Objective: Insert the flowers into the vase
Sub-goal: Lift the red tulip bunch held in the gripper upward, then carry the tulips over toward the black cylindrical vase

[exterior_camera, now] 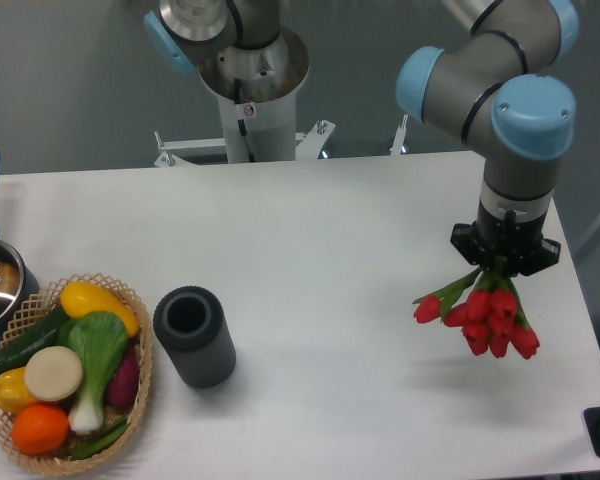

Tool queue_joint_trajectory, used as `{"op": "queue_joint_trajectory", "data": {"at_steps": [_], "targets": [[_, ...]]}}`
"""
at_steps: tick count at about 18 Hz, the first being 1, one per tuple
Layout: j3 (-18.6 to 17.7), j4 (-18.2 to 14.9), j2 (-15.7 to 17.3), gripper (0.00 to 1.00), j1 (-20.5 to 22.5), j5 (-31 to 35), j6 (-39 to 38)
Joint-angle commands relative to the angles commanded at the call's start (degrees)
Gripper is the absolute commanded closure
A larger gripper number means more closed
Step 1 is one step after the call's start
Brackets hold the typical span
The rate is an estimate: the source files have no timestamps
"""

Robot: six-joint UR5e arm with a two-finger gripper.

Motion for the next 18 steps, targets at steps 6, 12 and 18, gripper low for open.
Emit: {"op": "queue_joint_trajectory", "data": {"at_steps": [6,12,18], "targets": [[0.2,1.7,2.2,1.00,-0.1,-9.5,-4.6],[-1.8,12.3,4.0,1.00,-1.6,-23.4,-14.8],[-3.2,12.6,4.7,1.00,-2.3,-47.4,-23.0]]}}
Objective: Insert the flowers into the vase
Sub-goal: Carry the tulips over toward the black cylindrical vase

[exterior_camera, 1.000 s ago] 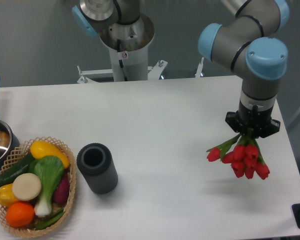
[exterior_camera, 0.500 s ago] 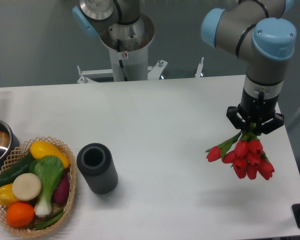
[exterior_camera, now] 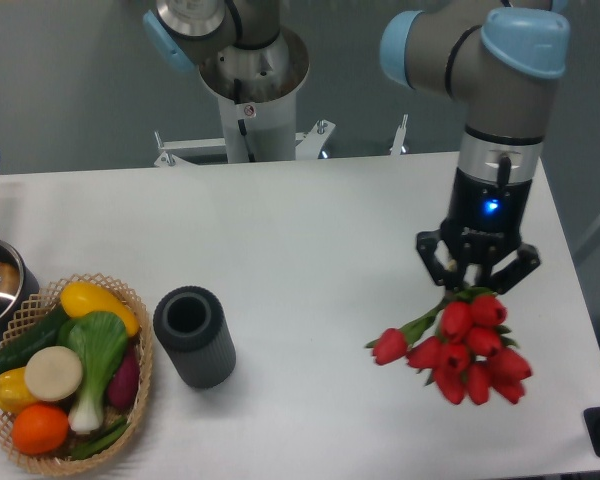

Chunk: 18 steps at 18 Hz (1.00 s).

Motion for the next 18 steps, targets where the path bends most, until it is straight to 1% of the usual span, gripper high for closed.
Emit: {"op": "queue_joint_trajectory", "data": {"at_steps": [1,3,4,5,6,7,8,13,14,17,18], "targets": [[0.0,0.0,0.1,1.00,-0.2,-2.4,-1.4],[-0.1,0.3,0.4,1.00,-0.5,-3.7,-2.1],[-0.7,1.9,0.4,1.00,-0.7,-5.5,-2.1],[-2.3,4.9,0.5,1.00,-0.6,-9.0,-2.0],[-4.0,8.8,0.6,1.00,-0.6,-12.5,-2.1],[-5.5,11.5,0.9,1.00,-0.5,-15.0,-2.1],[-6.2,12.7,1.2,1.00,-0.6,-16.5,-2.0],[-6.5,13.2,2.0,1.00,-0.7,-26.0,-1.3],[-6.5,13.3,2.1,1.00,-1.0,-26.2,-0.8],[-6.5,13.3,2.1,1.00,-3.9,-26.8,-0.1],[-6.4,13.4,2.0,1.00,-4.2,-27.9,0.7]]}}
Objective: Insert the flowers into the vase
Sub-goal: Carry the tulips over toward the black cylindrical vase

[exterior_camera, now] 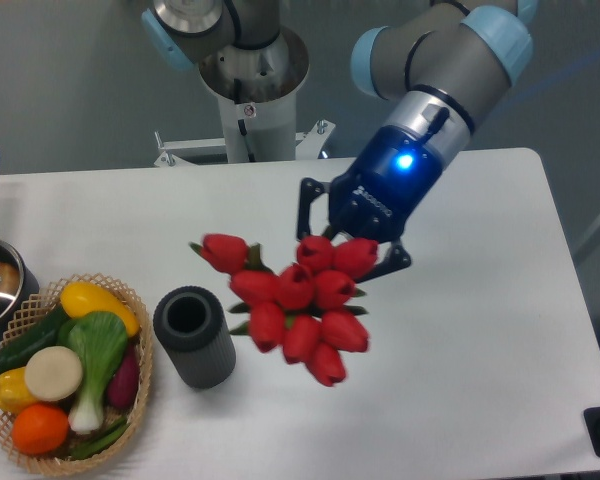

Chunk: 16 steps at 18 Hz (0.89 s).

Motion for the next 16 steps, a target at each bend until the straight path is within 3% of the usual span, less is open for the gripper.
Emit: {"op": "queue_joint_trajectory", "data": {"at_steps": [7,12,16], "targets": [[-0.8,-0.2,-0.3,0.96,-4.1,-2.8,1.0],[-4.1,-0.1,0.0,0.95,-5.2,-2.7,1.8],[-4.4,-0.1,-0.6,0.93,-5.6,-2.6,3.4]]}}
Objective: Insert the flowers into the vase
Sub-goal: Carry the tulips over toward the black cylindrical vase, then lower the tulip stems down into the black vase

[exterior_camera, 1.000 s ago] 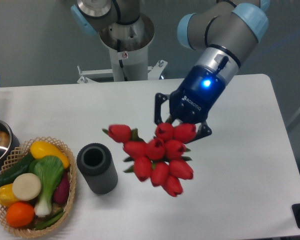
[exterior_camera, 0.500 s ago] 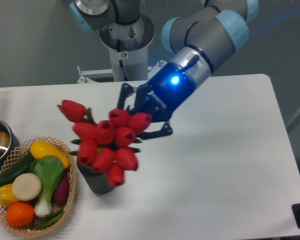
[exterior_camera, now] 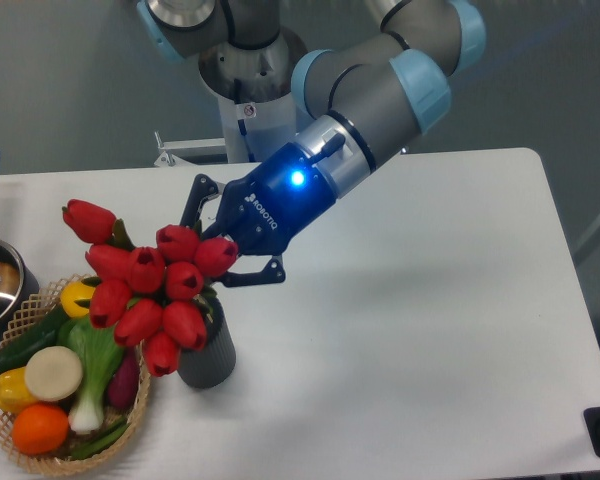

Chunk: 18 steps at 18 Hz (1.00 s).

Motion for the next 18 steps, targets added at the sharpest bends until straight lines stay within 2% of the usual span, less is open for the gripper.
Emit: {"op": "queue_joint_trajectory", "data": {"at_steps": [10,14,18], "targets": [[-0.4,-0.1,-3.6,0.92,-1.6,1.0,4.7],[-2.5,-0.1,-3.5,0.92,-1.8,1.1,5.0],[-6.5,0.0,-2.5,0.92,-1.8,1.8,8.0]]}}
